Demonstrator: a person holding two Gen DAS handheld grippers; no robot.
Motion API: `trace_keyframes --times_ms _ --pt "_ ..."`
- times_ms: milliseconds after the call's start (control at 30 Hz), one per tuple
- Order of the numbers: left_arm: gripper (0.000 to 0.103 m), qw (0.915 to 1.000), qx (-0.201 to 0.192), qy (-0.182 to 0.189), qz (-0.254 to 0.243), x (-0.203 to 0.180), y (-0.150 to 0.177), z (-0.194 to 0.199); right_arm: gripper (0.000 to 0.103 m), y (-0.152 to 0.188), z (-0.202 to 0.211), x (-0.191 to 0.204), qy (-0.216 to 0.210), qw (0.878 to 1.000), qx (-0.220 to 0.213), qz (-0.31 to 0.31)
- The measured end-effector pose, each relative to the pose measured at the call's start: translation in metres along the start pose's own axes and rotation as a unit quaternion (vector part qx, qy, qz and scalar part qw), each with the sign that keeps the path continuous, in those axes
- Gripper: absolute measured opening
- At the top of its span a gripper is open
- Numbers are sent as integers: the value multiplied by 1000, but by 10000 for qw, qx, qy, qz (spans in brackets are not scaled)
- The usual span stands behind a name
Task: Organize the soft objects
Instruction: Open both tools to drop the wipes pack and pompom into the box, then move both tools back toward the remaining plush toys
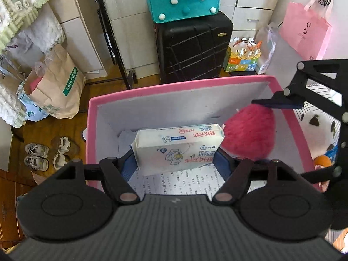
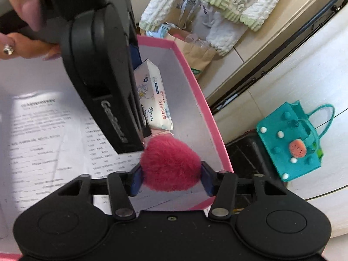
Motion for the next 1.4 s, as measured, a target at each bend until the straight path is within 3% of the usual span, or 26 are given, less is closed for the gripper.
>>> trace_keyframes --times_ms 167,367,633,767,867,967,1167,1400 --pt "79 9998 -129 5 142 4 2 7 69 5 11 1 113 9995 -227 -207" --pt "79 9993 -347 -17 170 11 13 38 70 18 56 9 -208 9942 -629 -850" --pt "79 9979 -594 -223 -152 4 40 94 71 38 115 33 -571 9793 -1065 -1621" --pt "79 9964 -726 -269 -351 -1 58 121 76 46 141 48 -549 9741 -1157 -1863" --pt "81 9952 -827 -238 -473 -5 71 140 77 50 156 59 -572 9717 -1281 -1902" --pt "91 9947 -902 -186 -449 -6 81 156 78 55 174 71 -575 9686 -1382 -1986" --pt "93 9929 -1094 -184 -430 -11 101 184 83 68 207 94 -493 9654 -1541 -2043" --pt "96 9896 -1216 -136 -756 -29 133 207 87 90 233 129 -427 9625 -1677 -2088"
Point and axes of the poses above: each gripper's, at about its wrist camera, not at the fingertips, and z roughly against the way its jaws point, x to its left, y to its underside, the point moved 2 cm from there along -z, roughly the way its jaws point, and after that the axes turned 11 degrees about -y, right-handed, at the moved point
